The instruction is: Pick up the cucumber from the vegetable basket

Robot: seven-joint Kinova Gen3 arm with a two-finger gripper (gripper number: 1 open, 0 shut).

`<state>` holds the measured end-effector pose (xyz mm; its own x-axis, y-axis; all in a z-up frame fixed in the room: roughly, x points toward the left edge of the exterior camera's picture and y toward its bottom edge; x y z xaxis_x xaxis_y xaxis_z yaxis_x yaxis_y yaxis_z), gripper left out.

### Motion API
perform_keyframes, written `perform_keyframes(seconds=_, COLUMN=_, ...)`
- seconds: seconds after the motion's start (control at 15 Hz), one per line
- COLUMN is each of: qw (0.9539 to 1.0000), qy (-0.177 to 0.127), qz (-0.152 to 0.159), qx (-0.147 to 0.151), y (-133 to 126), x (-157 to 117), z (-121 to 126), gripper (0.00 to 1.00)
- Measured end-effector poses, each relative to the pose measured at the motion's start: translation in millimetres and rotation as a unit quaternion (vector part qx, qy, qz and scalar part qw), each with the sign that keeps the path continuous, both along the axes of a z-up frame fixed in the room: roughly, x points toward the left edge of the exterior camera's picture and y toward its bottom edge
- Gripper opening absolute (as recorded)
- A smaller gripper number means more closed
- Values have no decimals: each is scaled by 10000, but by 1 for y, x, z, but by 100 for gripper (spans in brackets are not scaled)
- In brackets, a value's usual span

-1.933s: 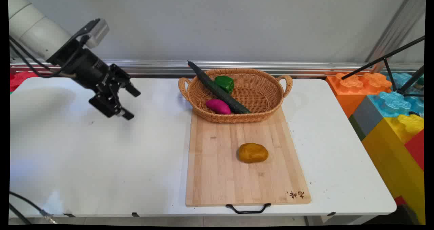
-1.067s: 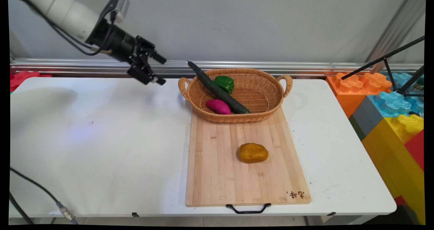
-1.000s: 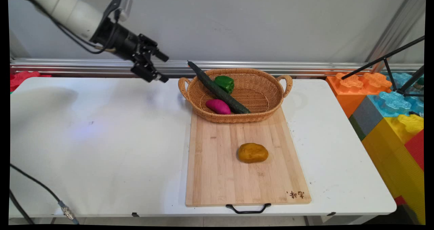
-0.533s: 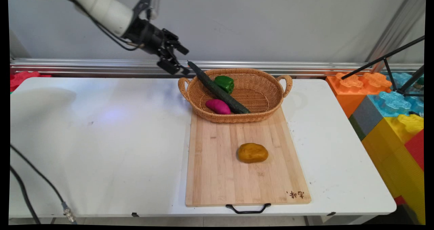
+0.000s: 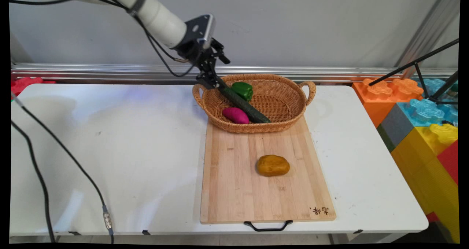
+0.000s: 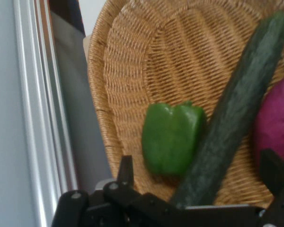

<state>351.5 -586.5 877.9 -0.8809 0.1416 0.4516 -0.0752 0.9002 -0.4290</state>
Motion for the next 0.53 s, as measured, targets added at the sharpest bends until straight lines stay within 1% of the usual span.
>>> perform_keyframes(seconds=0.07, qw=9999, qy=-104, qz=-77, qx=-82, y=-3, x=-5, z=-2, gripper=100)
perform_keyframes(seconds=0.2, qw=9980, qy=-434, qz=-282, qx=-352, y=-12, x=-17, z=-9, gripper=100)
perform_keyframes(seconds=0.27, qw=9960, qy=-627, qz=-397, qx=-501, y=-17, x=-24, z=-13, gripper=100)
perform_keyframes(seconds=0.33, qw=9930, qy=-837, qz=-523, qx=-650, y=-22, x=-31, z=-18, gripper=100)
perform_keyframes(seconds=0.4, qw=9906, qy=-975, qz=-606, qx=-738, y=-26, x=-34, z=-21, gripper=100)
perform_keyframes(seconds=0.53, qw=9845, qy=-1275, qz=-791, qx=-906, y=-33, x=-40, z=-29, gripper=100)
